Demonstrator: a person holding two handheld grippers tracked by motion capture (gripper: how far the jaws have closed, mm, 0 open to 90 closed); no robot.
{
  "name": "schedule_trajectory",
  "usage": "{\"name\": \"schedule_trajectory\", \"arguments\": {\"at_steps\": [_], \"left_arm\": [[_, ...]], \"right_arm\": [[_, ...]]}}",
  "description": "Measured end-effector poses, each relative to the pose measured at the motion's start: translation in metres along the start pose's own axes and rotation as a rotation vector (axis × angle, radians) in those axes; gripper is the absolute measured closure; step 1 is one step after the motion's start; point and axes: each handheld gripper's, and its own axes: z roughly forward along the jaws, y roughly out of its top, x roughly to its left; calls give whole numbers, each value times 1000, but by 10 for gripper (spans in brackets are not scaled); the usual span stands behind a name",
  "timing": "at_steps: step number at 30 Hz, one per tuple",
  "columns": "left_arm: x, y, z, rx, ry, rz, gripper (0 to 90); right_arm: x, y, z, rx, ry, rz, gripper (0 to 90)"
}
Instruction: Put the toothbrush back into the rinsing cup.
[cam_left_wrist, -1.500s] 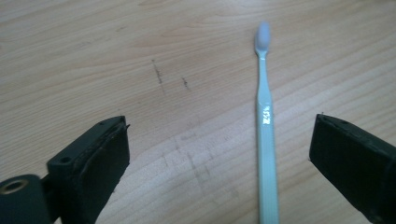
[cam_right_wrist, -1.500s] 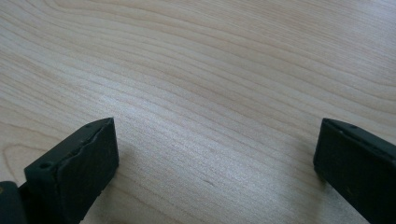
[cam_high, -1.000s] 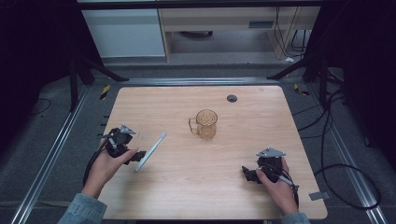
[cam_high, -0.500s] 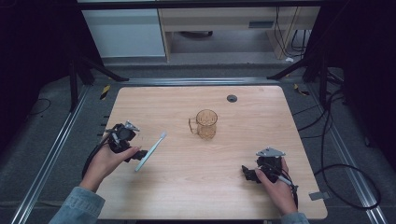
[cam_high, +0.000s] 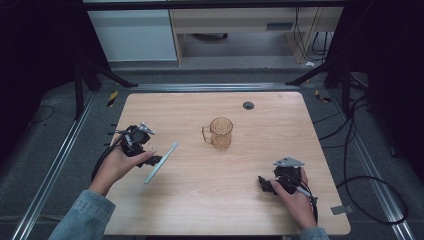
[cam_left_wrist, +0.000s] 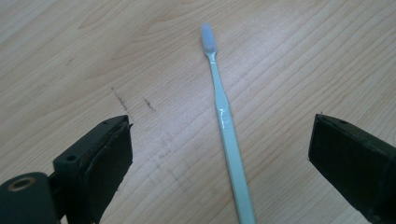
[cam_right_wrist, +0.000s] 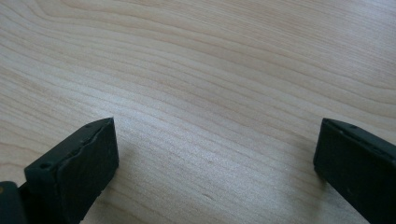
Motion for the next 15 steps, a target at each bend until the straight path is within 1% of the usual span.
{"name": "schedule_trajectory", "arguments": {"at_steps": [1,6,9,10,11,12,13,14,15], "left_arm": [[-1,2,1,10,-7,9,64],[-4,6,4,34,-10,19,89],[-6,11,8,66,-13,39,110],[-7,12,8,70,-14,44,132],[-7,14,11,82,-19,50,137],[-7,14,11,82,-19,50,145],[-7,16,13,88,-36,53,160],[-7,16,13,88,-36,53,172],[-7,19,14,97,-61,56,190]], "right_arm": [[0,0,0,1,-1,0,3],[0,0,0,1,0,-2,3],[0,1,1,1,1,-3,3],[0,1,1,-1,2,-6,4],[-1,1,1,-1,2,-7,3],[-1,1,1,-1,3,-7,3],[0,1,1,-1,3,-7,4],[0,1,1,-1,3,-7,4],[0,1,1,-1,3,-6,3]]}}
